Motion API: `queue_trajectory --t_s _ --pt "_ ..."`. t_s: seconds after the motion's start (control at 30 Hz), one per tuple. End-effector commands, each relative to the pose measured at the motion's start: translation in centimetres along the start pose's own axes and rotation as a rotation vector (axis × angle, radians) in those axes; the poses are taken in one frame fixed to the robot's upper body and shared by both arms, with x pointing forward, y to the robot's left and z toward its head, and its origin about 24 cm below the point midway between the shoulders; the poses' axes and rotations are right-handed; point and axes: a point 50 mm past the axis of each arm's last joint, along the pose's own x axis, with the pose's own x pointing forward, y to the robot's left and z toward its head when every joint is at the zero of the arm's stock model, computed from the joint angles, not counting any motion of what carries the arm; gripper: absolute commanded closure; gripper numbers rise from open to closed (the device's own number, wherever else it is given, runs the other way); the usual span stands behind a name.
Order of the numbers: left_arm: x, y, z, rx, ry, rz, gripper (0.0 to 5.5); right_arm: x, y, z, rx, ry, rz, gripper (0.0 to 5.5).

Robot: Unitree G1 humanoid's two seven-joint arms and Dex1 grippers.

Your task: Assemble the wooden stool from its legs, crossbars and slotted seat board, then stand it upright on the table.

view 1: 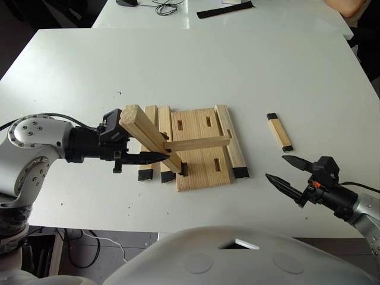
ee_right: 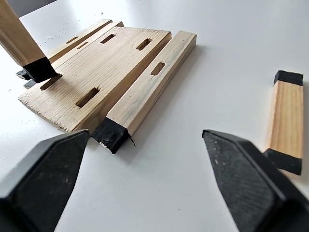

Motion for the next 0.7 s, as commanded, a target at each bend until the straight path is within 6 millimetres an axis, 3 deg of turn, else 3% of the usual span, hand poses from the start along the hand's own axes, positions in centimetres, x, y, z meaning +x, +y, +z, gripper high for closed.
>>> queue_trajectory --t_s 0.03,0.27,0.7 --pt "0.3 0.1 0.4 0.021 -0.008 -0.001 3.46 0.1 0.1 0.2 -0.014 -0.007 -0.003 1.18" --pt "0.5 0.6 1.8 0.047 -0.03 -0.015 3.46 0.1 0.3 0.0 -0.002 -0.016 -0.021 1.18" --pt "0.7 0.4 1.1 0.037 -0.011 -0.031 3.46 0.5 0.6 -0.3 0.01 -0.029 -0.02 1.18"
